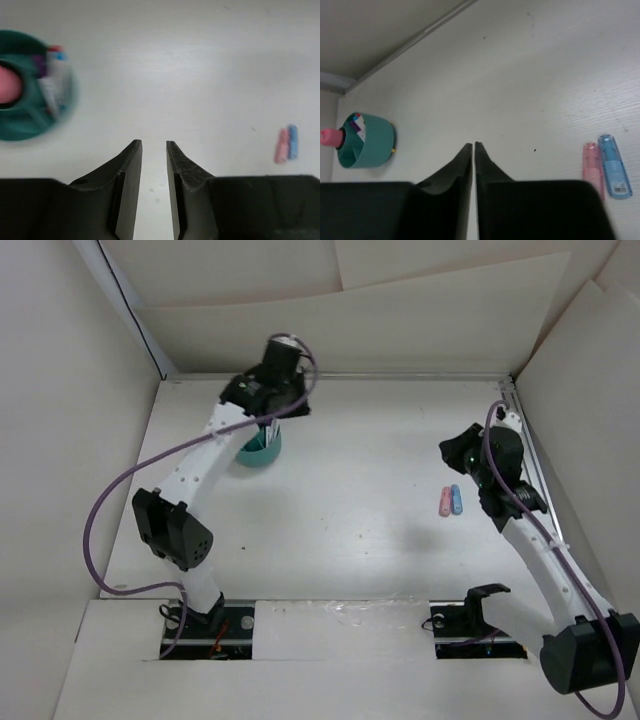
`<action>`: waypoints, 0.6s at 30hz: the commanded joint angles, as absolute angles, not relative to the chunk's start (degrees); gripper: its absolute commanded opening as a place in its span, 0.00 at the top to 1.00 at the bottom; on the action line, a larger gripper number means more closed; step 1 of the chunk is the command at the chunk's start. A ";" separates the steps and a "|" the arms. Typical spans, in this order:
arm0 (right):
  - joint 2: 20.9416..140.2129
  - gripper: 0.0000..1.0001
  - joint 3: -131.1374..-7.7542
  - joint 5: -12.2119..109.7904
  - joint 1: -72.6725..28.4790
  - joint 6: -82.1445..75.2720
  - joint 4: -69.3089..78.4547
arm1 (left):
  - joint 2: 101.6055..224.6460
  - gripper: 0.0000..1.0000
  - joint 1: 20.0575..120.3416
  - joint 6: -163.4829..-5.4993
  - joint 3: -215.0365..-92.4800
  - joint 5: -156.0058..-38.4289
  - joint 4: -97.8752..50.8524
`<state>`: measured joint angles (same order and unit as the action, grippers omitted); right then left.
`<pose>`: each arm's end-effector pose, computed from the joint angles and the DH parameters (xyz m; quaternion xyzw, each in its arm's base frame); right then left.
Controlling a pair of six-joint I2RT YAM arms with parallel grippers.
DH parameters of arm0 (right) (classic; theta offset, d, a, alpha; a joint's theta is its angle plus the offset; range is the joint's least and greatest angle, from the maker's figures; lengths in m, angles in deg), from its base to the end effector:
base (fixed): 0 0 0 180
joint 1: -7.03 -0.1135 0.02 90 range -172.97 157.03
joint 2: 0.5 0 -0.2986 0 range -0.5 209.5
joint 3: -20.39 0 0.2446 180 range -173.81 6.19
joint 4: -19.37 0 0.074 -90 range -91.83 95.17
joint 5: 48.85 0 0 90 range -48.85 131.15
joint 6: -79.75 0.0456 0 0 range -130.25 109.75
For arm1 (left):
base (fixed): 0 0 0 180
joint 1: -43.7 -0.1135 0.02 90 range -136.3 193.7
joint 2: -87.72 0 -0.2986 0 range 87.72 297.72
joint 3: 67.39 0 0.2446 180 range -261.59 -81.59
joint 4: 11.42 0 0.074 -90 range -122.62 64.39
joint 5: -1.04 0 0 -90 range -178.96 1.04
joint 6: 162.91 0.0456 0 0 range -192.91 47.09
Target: Sort the stationery into containers
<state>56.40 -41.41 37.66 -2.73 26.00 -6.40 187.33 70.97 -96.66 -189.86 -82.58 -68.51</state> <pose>0.2097 0.0333 0.3420 0.2054 0.7972 0.1985 0.5318 0.3524 -0.1760 0.4358 0.0011 0.8829 -0.1567 0.4426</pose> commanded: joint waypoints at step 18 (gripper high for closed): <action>43.97 0.44 -54.18 16.80 0.00 26.14 -18.21 | 214.70 0.58 106.72 -103.06 -194.70 -77.00 -41.53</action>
<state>44.16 -50.43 17.77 -0.43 26.65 -16.70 215.20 107.23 -102.17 -189.68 -77.93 -46.26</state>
